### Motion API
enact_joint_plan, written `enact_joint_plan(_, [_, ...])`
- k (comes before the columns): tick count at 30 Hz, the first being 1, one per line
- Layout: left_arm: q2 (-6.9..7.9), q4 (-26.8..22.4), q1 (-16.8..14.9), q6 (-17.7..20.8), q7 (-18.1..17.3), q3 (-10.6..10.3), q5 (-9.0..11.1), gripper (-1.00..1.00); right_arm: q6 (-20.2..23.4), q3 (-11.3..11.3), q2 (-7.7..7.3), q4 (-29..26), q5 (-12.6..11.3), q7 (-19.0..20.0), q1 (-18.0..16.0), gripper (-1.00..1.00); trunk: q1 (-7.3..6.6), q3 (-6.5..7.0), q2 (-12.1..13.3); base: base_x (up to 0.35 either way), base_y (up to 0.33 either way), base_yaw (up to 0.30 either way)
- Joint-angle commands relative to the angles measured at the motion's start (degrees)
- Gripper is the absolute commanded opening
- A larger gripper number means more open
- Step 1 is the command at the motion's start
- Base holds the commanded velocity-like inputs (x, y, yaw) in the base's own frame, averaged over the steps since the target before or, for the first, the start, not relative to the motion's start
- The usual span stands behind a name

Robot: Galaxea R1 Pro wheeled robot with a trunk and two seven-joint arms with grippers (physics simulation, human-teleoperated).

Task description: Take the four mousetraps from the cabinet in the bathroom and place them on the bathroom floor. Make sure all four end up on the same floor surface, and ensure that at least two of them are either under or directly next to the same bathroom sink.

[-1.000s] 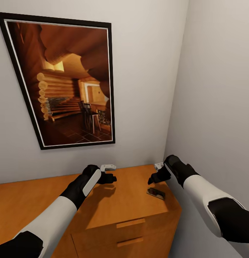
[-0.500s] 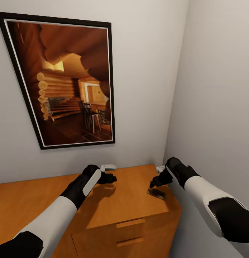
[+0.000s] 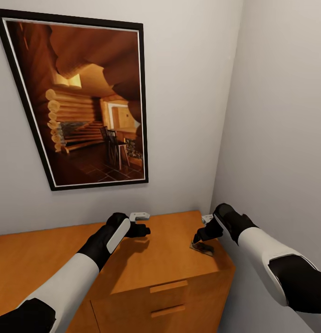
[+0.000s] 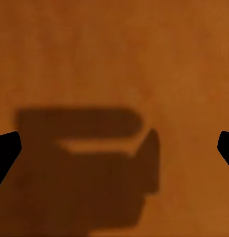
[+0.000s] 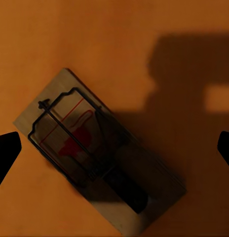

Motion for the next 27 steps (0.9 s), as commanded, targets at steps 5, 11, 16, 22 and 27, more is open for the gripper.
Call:
enact_joint_plan(5, [0.02, -0.05, -0.05, 0.12, 0.55, -0.13, 0.6, 1.0, 0.06, 0.15, 0.11, -0.09, 0.63, 0.54, -0.02, 1.0, 0.01, -0.09, -0.06, 0.0, 0.0, 0.0])
enact_joint_plan(11, [-0.01, -0.06, -0.05, 0.12, 0.52, -0.13, 0.6, 1.0, 0.03, 0.19, 0.29, -0.09, 0.64, 0.49, -0.02, 1.0, 0.01, -0.09, -0.06, 0.0, 0.0, 0.0])
enact_joint_plan(16, [-0.04, -0.06, -0.05, 0.12, 0.55, -0.13, 0.6, 1.0, -0.13, 0.22, 0.41, -0.09, 0.65, 0.45, -0.03, 1.0, 0.01, -0.09, -0.06, 0.0, 0.0, 0.0])
enact_joint_plan(22, [-0.06, -0.1, -0.05, 0.12, 0.55, -0.13, 0.6, 1.0, -0.21, 0.25, 0.49, -0.06, 0.65, 0.43, -0.03, 1.0, 0.01, -0.09, -0.06, 0.0, 0.0, 0.0])
enact_joint_plan(27, [-0.04, -0.09, -0.05, 0.12, 0.55, -0.08, 0.6, 1.0, -0.63, 0.06, 0.48, 0.01, 0.65, 0.32, -0.03, 1.0, 0.01, -0.09, -0.06, 0.0, 0.0, 0.0])
